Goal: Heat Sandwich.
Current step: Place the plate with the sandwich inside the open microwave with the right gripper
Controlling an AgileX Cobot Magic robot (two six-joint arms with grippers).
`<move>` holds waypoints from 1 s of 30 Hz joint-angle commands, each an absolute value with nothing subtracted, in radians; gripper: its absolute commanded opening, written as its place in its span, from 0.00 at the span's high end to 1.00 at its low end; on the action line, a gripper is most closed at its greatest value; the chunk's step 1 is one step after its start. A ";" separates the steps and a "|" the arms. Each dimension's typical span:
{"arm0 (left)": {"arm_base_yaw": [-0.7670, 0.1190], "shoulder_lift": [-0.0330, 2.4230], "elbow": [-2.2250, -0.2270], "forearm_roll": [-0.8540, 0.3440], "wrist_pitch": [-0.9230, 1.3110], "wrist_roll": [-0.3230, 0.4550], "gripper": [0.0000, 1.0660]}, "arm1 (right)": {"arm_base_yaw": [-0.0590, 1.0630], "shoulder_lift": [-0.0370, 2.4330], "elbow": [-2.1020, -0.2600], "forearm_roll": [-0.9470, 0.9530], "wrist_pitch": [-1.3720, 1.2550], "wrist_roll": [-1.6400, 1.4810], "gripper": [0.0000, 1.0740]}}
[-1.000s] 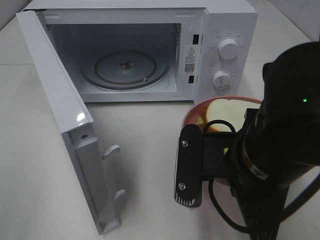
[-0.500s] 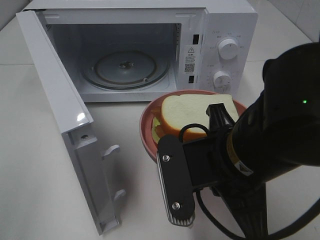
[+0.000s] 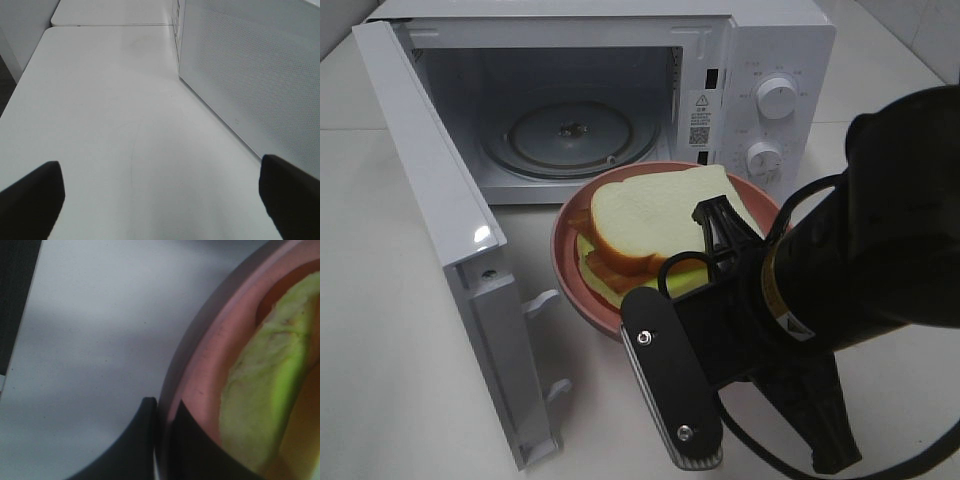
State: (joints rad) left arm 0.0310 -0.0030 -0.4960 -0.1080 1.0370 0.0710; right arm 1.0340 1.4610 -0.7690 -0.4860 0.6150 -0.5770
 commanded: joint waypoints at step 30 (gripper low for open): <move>0.034 -0.031 -0.493 -0.111 1.028 0.065 0.05 | 0.640 1.455 -0.770 -0.068 0.475 -1.609 1.00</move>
